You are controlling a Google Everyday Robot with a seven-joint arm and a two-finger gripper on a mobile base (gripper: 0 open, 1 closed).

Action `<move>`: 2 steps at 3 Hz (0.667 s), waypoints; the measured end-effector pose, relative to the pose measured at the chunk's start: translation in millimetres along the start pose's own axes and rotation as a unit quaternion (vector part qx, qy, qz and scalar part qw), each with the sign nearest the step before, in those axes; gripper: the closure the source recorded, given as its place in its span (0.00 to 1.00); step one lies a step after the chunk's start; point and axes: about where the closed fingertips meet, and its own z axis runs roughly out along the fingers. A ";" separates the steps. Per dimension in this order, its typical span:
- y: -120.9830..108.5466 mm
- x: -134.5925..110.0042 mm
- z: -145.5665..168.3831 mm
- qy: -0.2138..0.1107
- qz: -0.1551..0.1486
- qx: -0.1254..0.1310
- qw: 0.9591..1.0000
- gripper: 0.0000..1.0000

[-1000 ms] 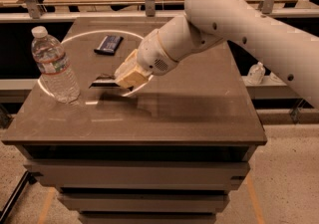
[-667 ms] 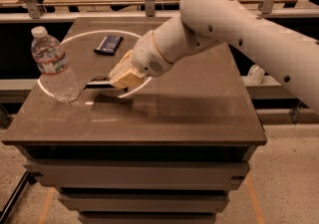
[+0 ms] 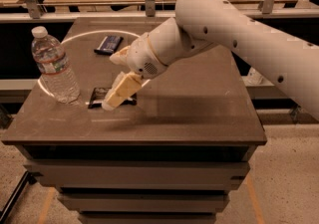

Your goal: Move rxbar chocolate near water bottle

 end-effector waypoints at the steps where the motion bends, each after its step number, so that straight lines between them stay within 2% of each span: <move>1: -2.8 4.9 -1.2 -0.003 0.020 0.003 1.000 0.00; 2: -7.4 13.1 -7.2 -0.006 0.034 0.009 0.999 0.00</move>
Offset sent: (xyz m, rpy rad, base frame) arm 0.0182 -0.0313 -0.0085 0.0256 0.0657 -0.0986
